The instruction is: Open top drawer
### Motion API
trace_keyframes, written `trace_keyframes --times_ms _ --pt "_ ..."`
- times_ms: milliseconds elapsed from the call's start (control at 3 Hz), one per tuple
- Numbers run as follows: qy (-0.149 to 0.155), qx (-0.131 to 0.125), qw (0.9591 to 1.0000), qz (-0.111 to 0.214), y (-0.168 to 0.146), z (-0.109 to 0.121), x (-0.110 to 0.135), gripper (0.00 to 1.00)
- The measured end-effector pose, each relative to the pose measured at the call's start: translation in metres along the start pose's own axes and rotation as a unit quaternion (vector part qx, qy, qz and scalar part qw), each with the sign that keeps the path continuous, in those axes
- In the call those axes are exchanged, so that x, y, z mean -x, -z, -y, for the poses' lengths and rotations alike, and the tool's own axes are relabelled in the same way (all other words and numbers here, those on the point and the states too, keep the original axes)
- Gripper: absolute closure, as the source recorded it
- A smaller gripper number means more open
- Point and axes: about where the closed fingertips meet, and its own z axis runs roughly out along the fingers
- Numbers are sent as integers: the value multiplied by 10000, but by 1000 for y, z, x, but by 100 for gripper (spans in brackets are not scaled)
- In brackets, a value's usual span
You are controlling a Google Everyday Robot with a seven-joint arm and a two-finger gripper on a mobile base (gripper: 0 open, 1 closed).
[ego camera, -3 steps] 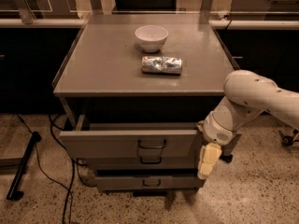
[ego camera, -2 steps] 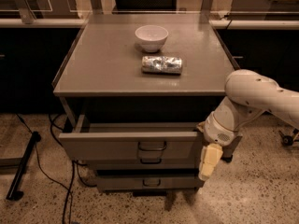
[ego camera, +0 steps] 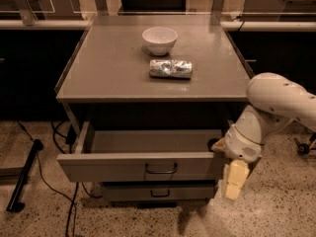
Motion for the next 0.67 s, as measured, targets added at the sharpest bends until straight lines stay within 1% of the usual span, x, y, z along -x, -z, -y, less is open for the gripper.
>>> trace_keyframes --times_ms 333,667 --pt "8 194 9998 -65 0 -9 -2 0" --pt "8 194 9998 -65 0 -9 -2 0"
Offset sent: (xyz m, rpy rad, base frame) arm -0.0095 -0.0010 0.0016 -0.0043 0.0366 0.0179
